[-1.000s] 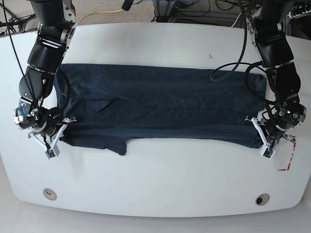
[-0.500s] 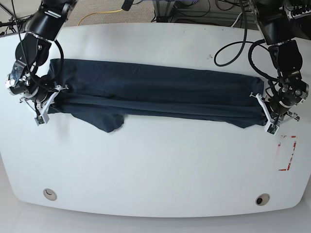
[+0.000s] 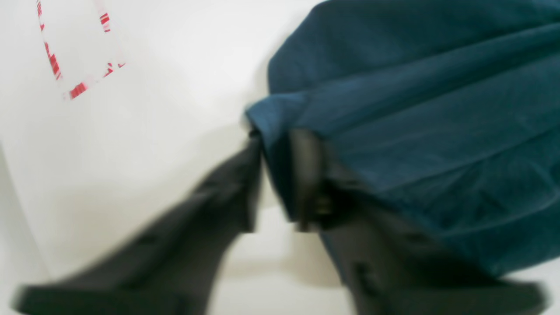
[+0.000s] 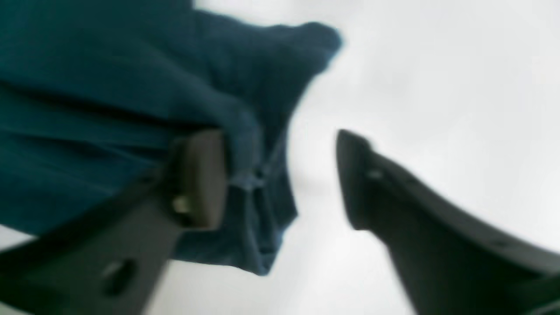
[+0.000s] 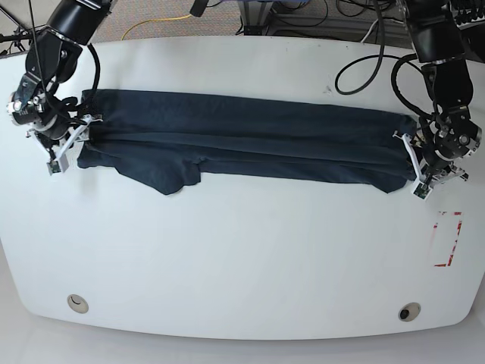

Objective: Fold the T-shirt properly
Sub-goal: 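Lift the hem with both grippers and fold it over toward the collar, then lay the folded hem down and open both grippers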

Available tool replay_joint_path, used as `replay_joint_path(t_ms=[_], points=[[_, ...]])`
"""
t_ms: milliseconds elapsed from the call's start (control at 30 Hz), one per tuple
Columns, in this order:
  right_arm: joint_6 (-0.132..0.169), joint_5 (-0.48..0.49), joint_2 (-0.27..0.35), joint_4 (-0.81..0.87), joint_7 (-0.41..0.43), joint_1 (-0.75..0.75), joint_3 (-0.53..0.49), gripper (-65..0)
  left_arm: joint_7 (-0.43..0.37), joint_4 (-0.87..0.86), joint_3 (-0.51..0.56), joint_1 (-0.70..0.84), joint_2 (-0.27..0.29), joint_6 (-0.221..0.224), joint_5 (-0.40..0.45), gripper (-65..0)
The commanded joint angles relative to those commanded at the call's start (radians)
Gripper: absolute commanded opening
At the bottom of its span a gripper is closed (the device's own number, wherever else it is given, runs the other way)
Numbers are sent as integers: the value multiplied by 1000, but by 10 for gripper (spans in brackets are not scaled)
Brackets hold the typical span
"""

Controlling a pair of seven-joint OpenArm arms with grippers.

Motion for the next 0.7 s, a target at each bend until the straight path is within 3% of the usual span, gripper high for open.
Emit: replay_joint_path(t_ms=[33,100,233,367,533,700], points=[[0,8,0,20,-15,2,12,-92,5,8,0,-15,0,0,0,-293],[0,20,-14,71,-31,3,23,-78,5,31,-2,-28,2,0,0,-263],[0,94,-41,146,-34,2,20,-97,6,138,-11,-25,8,0,0,-265],[0,152,-48,143,-34,35,-11,-95,44,242,-17,-25,57,0,-2,-265],[0,147,-69,48,-31,112,-109,-97,57,239,-8,-23,117,0,6,-265],[0,63,-74,-100,-25,199,-161,-97,57,218,11,29,157,0,9,-265]])
